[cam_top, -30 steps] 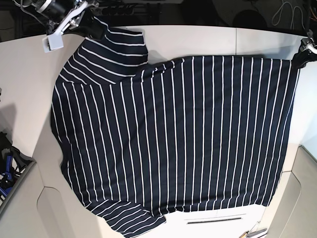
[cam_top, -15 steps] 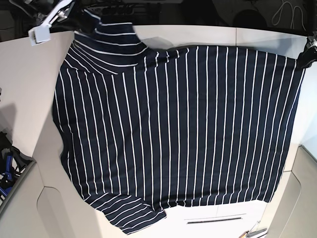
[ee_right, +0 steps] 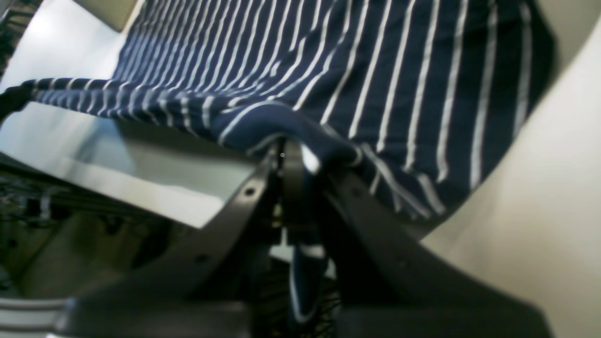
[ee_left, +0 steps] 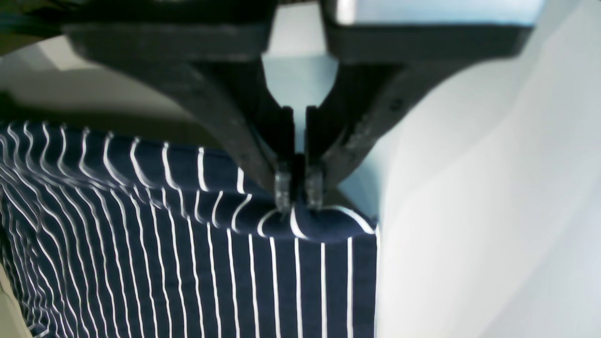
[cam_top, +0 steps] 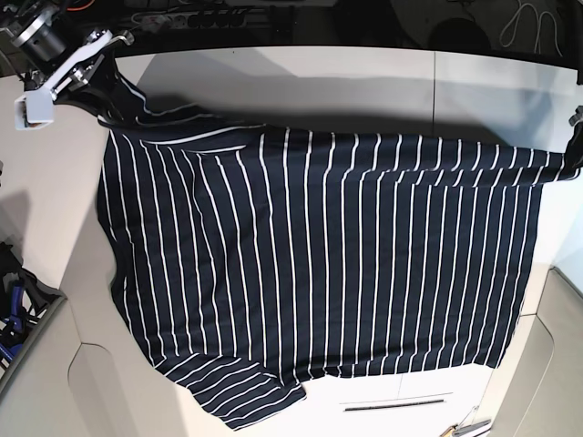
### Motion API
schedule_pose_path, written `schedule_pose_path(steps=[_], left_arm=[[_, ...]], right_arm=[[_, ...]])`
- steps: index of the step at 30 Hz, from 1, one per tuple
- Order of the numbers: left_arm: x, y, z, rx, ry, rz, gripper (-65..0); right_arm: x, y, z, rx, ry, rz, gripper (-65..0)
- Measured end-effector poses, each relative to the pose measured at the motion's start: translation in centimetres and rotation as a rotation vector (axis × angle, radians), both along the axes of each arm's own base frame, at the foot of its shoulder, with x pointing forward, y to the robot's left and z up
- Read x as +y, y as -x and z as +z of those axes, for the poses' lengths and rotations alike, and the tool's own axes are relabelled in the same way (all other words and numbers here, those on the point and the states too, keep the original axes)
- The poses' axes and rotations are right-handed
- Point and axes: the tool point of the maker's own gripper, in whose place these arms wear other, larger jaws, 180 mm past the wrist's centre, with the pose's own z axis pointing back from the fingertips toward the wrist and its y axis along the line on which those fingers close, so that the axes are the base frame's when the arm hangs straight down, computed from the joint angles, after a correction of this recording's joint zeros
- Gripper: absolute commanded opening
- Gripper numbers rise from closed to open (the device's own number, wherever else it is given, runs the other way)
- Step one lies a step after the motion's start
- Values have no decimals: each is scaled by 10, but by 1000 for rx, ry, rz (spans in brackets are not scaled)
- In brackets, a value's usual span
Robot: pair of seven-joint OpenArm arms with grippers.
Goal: Fold the T-shirt properly
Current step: 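Lift the gripped shoulder edge with both grippers and pull it toward the robot, then lower the held edge onto the shirt body and open both grippers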
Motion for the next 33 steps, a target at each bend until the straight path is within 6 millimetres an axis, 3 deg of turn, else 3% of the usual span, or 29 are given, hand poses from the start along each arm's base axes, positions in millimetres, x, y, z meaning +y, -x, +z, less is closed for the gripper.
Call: schedule_pose_path(steps=[4,8,15,23,28,33], left_arm=[[-8,-23,-4,-21,-65,-33,-650],[-19,-39,-12,-5,-122,-77,-650],[-21,-69,-1,-60,-212,-100,-650],[-12,-73,-5,-80,-218,-68,-650],[-3,-70,-18,-74,-181,-28,-650],[-1,-72,-18,-89,-173,-16,-650]], right_arm=[[-5,-24,8,-71,28,-5,-650],[-12,-34,2,-73,27,-27,-650],[-22,-62,6,-133,36,-59,-650],[-35,-89,14,-184,45,-60,-650],[-39,-102,3,-157,48,-33,-650],[-32,-124,-8,-140,35,2,-650]])
